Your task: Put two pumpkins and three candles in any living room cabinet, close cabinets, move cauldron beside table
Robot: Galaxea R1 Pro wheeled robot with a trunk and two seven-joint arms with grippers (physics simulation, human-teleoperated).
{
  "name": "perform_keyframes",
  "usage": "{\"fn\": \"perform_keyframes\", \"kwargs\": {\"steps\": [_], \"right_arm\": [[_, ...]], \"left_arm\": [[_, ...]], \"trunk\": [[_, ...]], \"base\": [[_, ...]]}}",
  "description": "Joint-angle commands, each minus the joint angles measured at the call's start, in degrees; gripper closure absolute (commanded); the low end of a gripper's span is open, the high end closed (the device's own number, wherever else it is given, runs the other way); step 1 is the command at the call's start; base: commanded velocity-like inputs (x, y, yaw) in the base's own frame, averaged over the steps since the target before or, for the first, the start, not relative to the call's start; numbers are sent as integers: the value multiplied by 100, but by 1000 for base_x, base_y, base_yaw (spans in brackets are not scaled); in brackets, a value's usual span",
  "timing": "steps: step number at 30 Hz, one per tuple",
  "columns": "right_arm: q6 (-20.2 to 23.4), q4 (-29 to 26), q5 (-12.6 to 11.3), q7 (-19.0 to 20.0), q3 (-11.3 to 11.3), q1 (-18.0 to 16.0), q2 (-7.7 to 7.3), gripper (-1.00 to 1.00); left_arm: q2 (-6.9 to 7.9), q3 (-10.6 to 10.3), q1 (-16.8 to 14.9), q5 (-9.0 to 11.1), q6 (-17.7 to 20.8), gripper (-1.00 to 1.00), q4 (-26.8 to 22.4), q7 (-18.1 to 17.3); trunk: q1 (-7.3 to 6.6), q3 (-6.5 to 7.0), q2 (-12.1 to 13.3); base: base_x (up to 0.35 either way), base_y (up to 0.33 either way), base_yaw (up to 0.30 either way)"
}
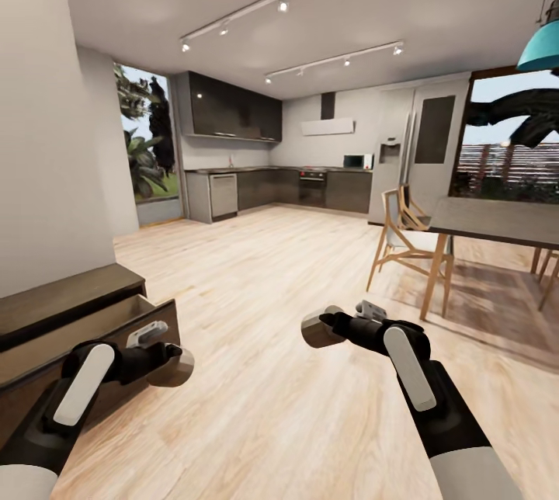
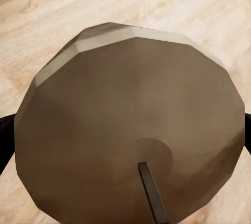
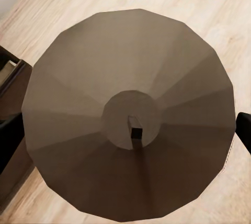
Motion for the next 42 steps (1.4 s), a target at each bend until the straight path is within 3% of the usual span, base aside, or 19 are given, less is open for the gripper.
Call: {"fn": "perform_keyframes", "kwargs": {"steps": [1,42], "right_arm": [[11,-6,-65,-68,3,-4,0,100],[11,187,-65,-68,6,-4,0,100]], "left_arm": [[1,1,-3,45,20,100,-5,51],[1,3,-3,48,20,100,-5,51]], "trunk": [[-1,-15,-3],[-1,-353,-3]], "base": [[0,0,149],[0,0,148]]}}
